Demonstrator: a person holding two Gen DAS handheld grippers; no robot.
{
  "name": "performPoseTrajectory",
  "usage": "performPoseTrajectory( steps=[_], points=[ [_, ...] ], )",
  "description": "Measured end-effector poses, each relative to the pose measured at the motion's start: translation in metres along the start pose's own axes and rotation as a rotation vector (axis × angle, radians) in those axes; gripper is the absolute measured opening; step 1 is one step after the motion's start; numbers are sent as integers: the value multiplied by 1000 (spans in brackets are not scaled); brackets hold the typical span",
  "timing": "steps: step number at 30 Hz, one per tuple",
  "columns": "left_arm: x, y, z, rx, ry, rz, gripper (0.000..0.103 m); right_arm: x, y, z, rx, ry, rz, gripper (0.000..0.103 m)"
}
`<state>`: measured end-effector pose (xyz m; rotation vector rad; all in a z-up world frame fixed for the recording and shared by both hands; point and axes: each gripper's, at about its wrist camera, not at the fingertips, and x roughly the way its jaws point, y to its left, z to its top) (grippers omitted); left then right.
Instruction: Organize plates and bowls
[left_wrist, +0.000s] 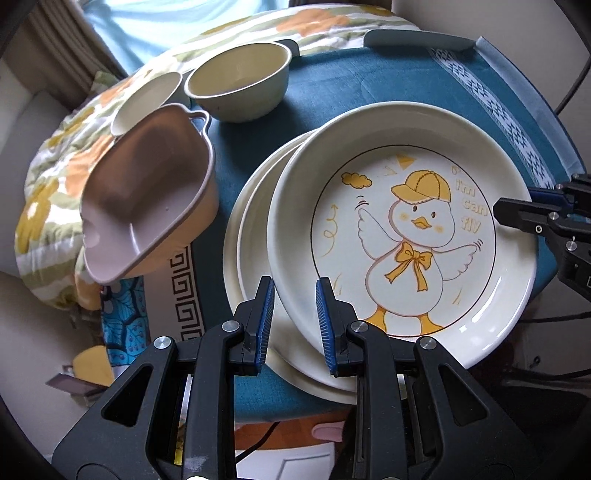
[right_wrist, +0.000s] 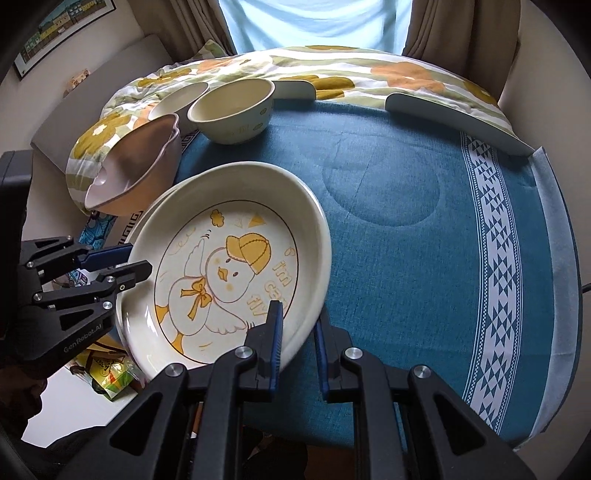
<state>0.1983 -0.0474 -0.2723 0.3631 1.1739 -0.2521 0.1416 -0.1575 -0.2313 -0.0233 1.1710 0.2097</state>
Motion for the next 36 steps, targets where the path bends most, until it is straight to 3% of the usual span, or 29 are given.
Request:
performPoseTrajectory(
  steps=[12,29,36],
  points=[
    [-1,-2,-3,31,-14,80,21,7,13,2,-75,21,-46,15],
    [-1,6,-3,4,-16,90,21,17,20,8,-105,41,-97,15],
    [-6,8,1,-6,-27,90,21,15,15,13,-81,40,-80,15]
  ],
)
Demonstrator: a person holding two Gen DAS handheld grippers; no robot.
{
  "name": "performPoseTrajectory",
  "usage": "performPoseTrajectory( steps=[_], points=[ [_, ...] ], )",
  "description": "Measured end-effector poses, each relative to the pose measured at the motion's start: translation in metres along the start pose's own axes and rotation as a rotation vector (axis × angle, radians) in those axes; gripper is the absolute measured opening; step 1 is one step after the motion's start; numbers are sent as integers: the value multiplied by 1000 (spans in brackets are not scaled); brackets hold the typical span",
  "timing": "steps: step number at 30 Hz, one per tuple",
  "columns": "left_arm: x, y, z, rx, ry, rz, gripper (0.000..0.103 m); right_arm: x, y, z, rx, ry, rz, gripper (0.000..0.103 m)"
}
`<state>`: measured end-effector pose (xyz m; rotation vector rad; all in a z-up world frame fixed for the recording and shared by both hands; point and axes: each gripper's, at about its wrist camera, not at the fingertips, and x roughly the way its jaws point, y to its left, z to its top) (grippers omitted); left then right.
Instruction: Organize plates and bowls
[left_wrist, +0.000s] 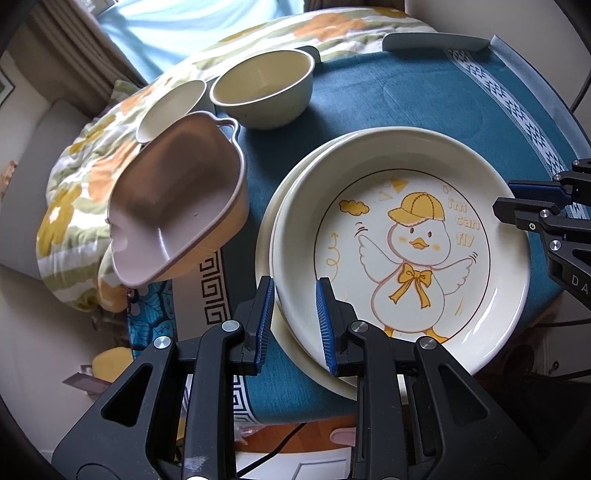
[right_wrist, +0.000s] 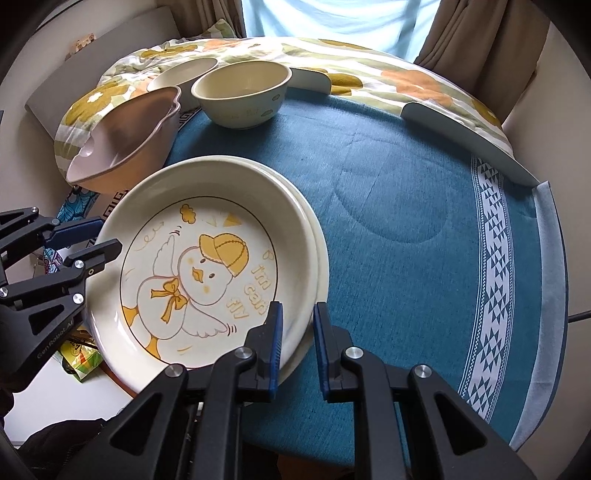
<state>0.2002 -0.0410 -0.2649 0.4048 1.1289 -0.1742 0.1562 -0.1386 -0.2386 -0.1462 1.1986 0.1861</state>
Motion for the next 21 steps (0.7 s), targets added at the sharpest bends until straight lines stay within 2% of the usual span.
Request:
performPoseTrajectory(
  steps=[6,7,8,9,10,11,13,16,19,21],
  points=[
    [-36,17,16,-59,-66,12,22,-33,-32,17,134,-87,56,15],
    [-42,23,18,-85,-77,-6,23,-38,-37,21,149,-100,70,23],
    [-48,30,21,-113,-85,-23,26,-43,-41,24,163,-118,84,47],
    [-52,36,24,-137,-90,-29,46,-49,-45,27,177,-144,97,65],
    [-57,42,26,-161,-100,-22,88,-53,-48,30,186,-170,113,96],
    [-62,47,27,-180,-122,-16,103,-58,-51,33,195,-195,131,101],
    [-70,56,29,-207,-154,-14,103,-62,-54,39,211,-214,158,101],
    [-69,70,31,-252,-126,-13,103,-65,-55,49,209,-238,205,101],
    [-69,93,26,-338,-114,-31,103,-70,-46,62,155,-267,236,101],
    [-72,111,19,-400,-133,-59,103,-70,-34,75,83,-252,249,101]
  ],
)
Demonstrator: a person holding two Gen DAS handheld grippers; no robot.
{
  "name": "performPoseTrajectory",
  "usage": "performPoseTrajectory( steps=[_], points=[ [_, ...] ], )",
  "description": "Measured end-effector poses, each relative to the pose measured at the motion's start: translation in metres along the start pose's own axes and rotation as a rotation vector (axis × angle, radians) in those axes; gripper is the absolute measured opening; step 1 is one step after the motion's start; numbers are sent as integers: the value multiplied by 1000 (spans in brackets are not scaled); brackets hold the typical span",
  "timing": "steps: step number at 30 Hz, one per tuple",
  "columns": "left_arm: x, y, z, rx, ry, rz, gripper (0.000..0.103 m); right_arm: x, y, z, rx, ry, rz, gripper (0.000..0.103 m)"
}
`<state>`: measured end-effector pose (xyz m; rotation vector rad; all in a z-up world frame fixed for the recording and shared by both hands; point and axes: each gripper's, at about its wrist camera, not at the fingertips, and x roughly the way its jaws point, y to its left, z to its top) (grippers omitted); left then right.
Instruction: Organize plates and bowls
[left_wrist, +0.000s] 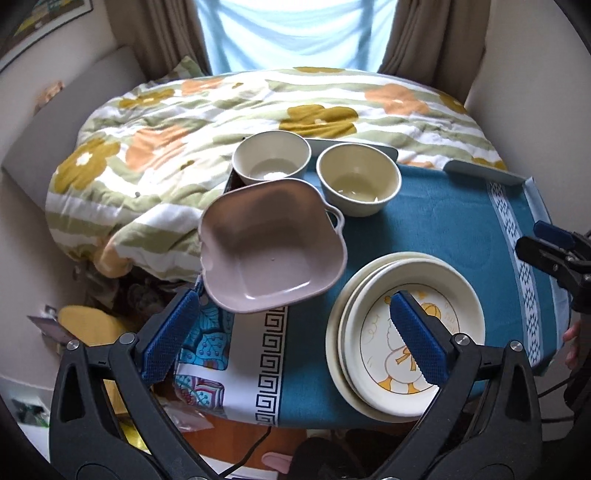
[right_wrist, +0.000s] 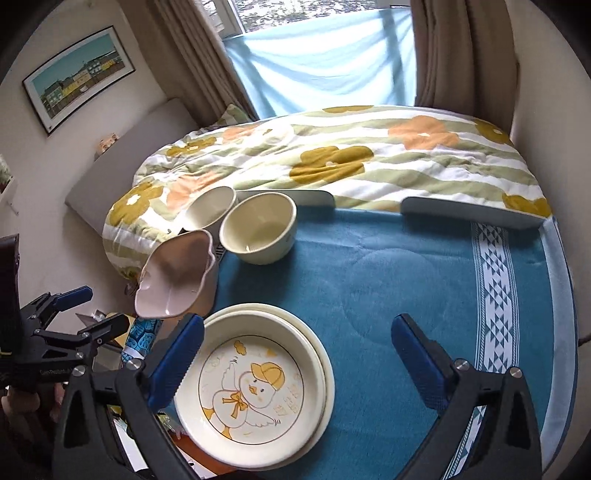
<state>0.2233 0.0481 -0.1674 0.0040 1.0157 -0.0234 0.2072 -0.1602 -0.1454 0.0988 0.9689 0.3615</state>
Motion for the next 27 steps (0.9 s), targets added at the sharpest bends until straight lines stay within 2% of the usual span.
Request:
performPoseTrajectory(
  steps=[2,5,8,11,13,15,20,22,27],
  points=[
    [-2,20,2,-61,-10,-9,103,10,14,9,-51,39,-6,101],
    [2,50,5,-125,-11,-8,103,24,34,18,-65,36,-69,101],
    [14,81,5,-188,-3,-54,102,47,52,25,-89,62,-27,101],
    [37,101,5,-222,49,-101,100,74,66,29,-92,97,22,101],
    [56,109,3,-235,90,-153,90,93,73,30,-77,115,57,101],
    [75,113,0,-246,133,-200,79,113,80,30,-73,152,48,100],
    [119,115,-3,-263,222,-306,58,156,94,28,-73,241,52,69],
    [132,115,-3,-262,241,-331,55,169,97,27,-68,266,49,63],
    [152,122,5,-260,256,-337,48,189,97,28,-37,292,49,53]
  ],
)
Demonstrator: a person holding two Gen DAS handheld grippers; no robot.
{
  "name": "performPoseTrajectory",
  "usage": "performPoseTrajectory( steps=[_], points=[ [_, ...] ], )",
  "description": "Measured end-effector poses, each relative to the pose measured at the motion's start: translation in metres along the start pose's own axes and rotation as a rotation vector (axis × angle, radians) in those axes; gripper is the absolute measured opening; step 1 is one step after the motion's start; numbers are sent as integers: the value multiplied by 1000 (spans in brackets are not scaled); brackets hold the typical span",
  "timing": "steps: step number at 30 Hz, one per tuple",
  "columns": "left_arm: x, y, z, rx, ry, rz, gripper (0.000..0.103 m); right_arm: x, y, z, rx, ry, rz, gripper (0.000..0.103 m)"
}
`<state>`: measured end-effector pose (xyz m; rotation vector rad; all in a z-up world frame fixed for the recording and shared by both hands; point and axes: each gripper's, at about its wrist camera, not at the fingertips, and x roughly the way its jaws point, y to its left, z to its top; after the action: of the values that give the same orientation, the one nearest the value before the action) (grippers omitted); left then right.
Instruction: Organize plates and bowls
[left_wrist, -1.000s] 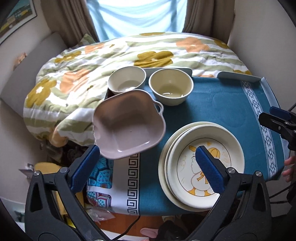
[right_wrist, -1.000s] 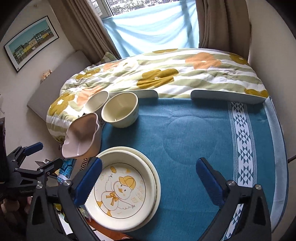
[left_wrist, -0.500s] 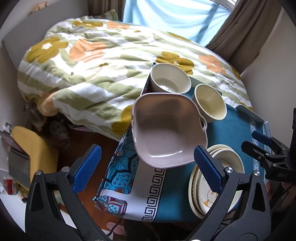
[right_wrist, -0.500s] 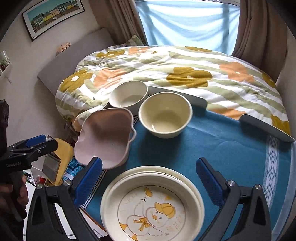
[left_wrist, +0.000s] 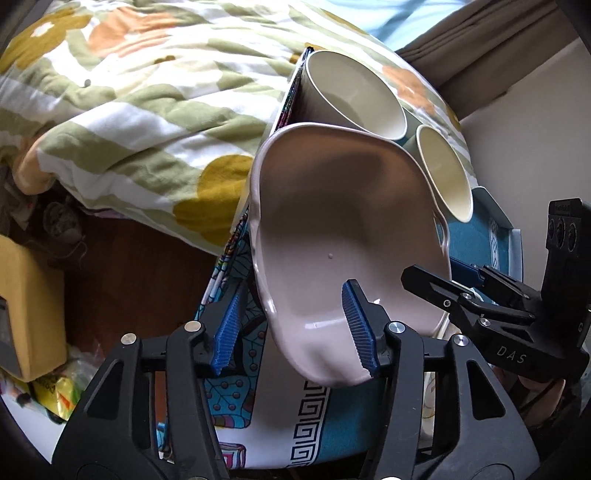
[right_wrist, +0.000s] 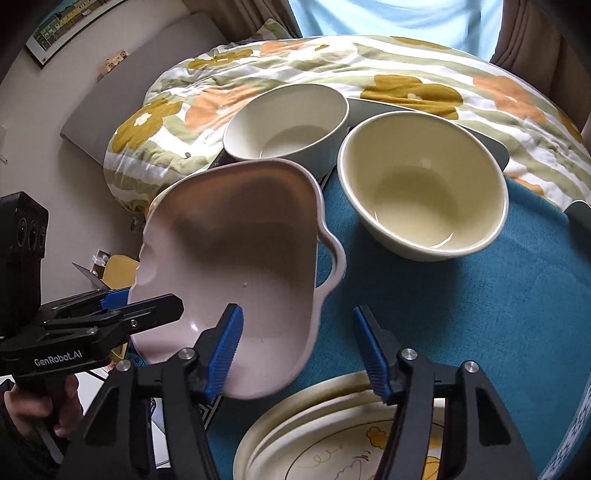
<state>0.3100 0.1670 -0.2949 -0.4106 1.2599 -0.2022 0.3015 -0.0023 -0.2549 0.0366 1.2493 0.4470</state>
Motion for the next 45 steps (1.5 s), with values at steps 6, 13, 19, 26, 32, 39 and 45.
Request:
performPoseTrajectory(
  steps=[6,13,19,26,32,39,45],
  points=[
    [8,6,8,20,15,16,19,14,-1,3,28,28,12,18],
    [3,-4,10,103,-15,78,19,9,5,2,21,8,-10,14],
    [-19,-20,7,143,-55,93,19,-15,7,-7,18,-38,-4,14],
    [-53,-71,-7,209,-118,96,19,-70,-9,-28,37,-130,9,15],
    [-72,-140,-42,220,-161,104,19,-129,-42,-63,44,-205,6,15],
    [-67,-235,-96,267,-177,70,19,-193,-100,-116,67,-258,-36,15],
    [-44,-315,-137,323,-165,20,19,-238,-161,-162,123,-286,-91,15]
  ],
)
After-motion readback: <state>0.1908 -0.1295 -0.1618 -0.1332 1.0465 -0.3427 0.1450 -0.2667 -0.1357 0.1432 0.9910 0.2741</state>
